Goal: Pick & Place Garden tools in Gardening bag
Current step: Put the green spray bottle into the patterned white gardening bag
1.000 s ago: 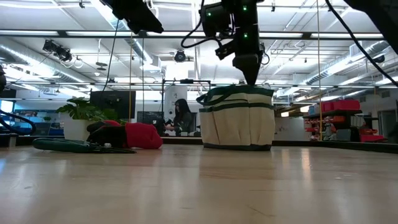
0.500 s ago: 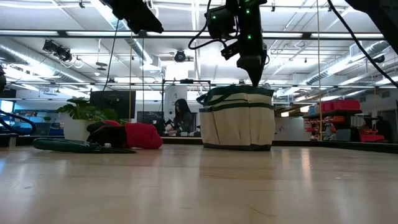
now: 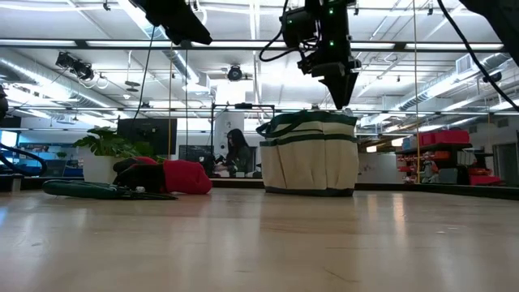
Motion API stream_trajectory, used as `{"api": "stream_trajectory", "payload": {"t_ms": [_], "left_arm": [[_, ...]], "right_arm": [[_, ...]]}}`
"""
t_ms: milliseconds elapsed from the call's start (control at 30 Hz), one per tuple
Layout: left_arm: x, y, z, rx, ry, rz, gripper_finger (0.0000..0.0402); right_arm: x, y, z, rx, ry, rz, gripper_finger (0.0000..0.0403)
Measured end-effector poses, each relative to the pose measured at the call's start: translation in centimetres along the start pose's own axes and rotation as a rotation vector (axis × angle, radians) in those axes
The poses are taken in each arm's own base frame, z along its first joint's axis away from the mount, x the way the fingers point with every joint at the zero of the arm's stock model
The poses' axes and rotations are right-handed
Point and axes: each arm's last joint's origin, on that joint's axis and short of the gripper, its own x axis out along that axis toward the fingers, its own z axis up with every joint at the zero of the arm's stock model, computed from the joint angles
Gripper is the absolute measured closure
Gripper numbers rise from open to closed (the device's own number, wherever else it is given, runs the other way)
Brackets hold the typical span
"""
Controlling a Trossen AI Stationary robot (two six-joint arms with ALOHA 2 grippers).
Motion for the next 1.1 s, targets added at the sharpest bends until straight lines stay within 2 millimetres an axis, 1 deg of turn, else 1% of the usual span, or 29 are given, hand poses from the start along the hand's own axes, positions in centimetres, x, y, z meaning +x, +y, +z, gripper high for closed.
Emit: {"api": "stream_trajectory", "payload": {"t_ms": [133,333,400,500,800,900,1100], "left_arm": [[0.0,0.0,0.0,-0.002,0.002,0.0,0.0298],[0.0,0.0,-0.2,-0.002,0.021,-0.002,0.0298],[0.0,0.0,-0.3,-0.002,0.027,-0.002,0.0298],[0.0,0.0,-0.3,-0.002,0.032,-0.003,0.0298],[0.0,0.0,-0.4,-0.002,0.037,-0.003,0.0298],[0.0,0.0,-0.4,-0.002,0.039,-0.003,0.0298],[0.0,0.0,-0.5,-0.002,0.047,-0.004,0.0298]], "right_arm": [[0.4,-0.7,0.1,0.013,0.024,0.072,0.0179],[0.9,-2.1,0.2,0.048,0.043,0.117,0.0179],[1.0,-2.3,0.2,0.06,0.054,0.17,0.0179],[1.0,-2.4,0.2,0.067,0.065,0.234,0.0179],[1.0,-2.3,0.2,0.065,0.075,0.308,0.0179],[1.0,-2.3,0.2,0.075,0.084,0.361,0.0179],[1.0,-2.2,0.2,0.074,0.086,0.374,0.0179]]}}
